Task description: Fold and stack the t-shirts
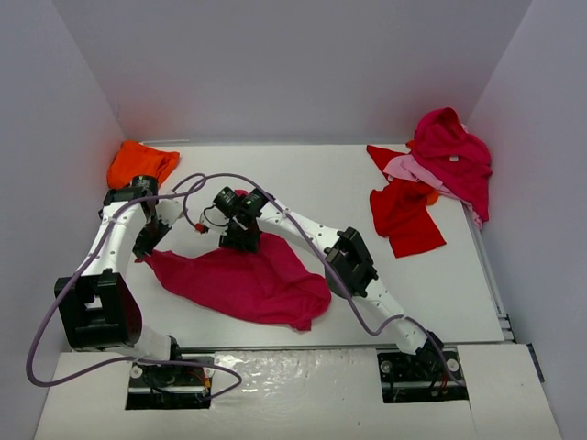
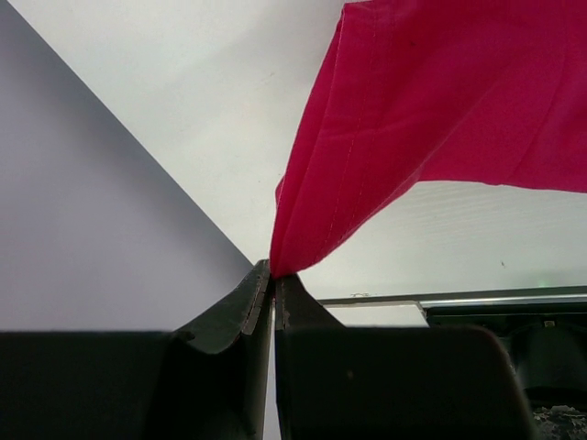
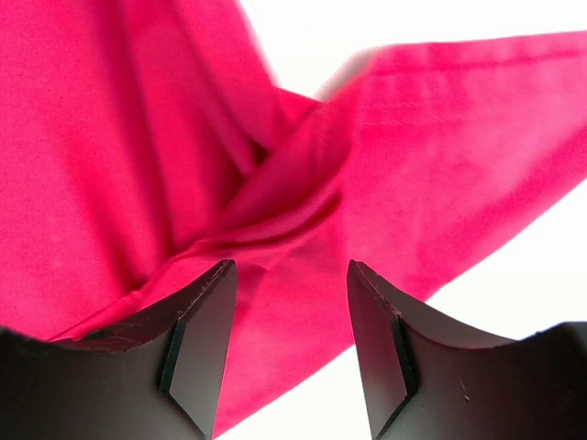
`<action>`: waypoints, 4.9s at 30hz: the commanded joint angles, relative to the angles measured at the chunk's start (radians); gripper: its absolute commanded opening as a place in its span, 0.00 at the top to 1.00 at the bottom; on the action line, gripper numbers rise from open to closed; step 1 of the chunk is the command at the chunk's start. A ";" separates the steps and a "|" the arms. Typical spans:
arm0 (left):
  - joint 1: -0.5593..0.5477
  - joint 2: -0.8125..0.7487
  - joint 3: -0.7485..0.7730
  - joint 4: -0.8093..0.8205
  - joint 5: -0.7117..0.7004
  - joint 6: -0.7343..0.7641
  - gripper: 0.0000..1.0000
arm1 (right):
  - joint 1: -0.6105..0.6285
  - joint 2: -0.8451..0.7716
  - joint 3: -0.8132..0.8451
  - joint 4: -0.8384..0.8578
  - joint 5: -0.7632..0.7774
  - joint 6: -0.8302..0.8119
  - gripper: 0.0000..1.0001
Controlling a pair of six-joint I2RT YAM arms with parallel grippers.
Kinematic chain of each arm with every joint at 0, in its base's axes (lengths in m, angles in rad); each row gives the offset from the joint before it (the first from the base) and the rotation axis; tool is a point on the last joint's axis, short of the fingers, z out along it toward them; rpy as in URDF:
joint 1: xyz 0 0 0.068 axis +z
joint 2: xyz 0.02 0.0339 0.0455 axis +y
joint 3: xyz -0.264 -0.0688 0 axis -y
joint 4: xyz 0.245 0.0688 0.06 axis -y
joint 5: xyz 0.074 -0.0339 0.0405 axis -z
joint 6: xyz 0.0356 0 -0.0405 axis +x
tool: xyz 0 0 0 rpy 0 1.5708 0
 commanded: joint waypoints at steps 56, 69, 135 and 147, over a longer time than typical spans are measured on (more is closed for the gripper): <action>-0.014 -0.017 -0.052 0.025 -0.031 0.008 1.00 | -0.263 -0.938 -0.910 -0.054 0.396 0.074 0.71; -0.023 -0.002 -0.080 0.019 -0.049 0.043 1.00 | -0.425 -0.649 -0.596 -0.143 0.209 -0.055 0.43; -0.081 0.053 -0.186 0.116 -0.139 -0.026 1.00 | -0.186 -0.878 -0.906 -0.207 0.045 -0.001 0.37; -0.121 0.036 -0.178 0.122 -0.126 -0.060 1.00 | -0.102 -0.432 -0.532 -0.081 0.119 0.226 0.63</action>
